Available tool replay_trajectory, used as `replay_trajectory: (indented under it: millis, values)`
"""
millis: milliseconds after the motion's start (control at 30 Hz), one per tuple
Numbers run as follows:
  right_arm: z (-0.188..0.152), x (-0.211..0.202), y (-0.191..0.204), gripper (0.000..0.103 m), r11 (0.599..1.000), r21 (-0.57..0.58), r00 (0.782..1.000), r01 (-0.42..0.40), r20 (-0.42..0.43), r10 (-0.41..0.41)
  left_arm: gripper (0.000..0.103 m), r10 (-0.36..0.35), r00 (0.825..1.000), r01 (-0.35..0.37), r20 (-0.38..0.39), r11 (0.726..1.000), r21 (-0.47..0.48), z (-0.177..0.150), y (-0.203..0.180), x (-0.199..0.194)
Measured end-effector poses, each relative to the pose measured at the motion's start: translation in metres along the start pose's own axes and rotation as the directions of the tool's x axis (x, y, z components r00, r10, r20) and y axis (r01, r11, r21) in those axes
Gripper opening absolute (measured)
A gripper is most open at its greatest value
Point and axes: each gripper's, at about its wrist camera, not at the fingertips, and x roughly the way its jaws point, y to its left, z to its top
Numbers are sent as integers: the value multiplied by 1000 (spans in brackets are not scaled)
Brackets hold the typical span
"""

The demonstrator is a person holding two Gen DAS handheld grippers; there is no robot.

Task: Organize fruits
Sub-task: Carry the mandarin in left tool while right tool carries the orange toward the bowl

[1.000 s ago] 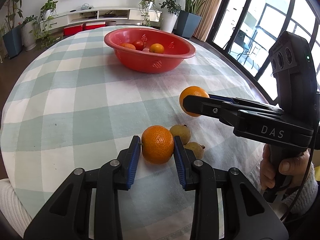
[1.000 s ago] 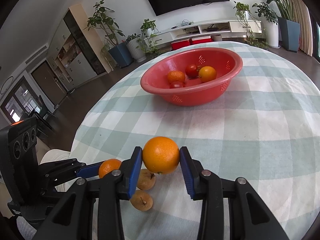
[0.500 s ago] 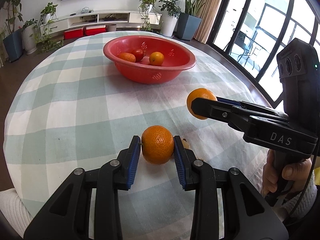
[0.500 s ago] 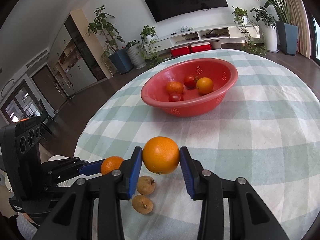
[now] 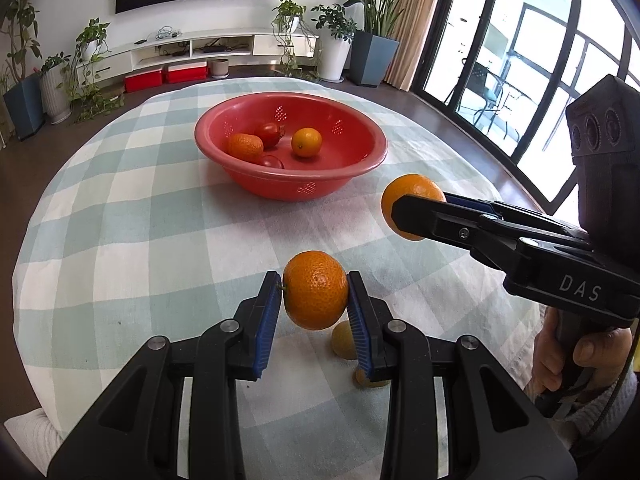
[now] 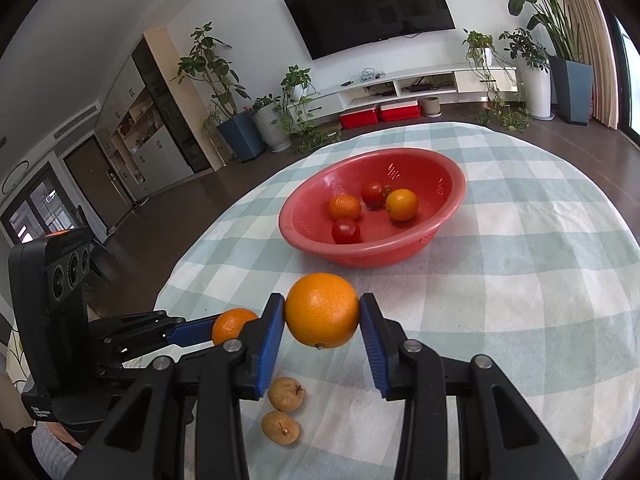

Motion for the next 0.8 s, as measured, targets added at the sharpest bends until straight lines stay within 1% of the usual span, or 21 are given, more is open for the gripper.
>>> replay_trajectory:
  millis: [300, 800]
  values:
    - [17, 0, -5, 41, 1000, -15, 1000, 13, 23, -12, 31, 2, 1000, -2, 13, 1000, 10, 16, -1, 4]
    - [43, 17, -17, 41, 999, -26, 999, 23, 36, -22, 31, 6, 999, -7, 35, 1000, 29, 53, -2, 13]
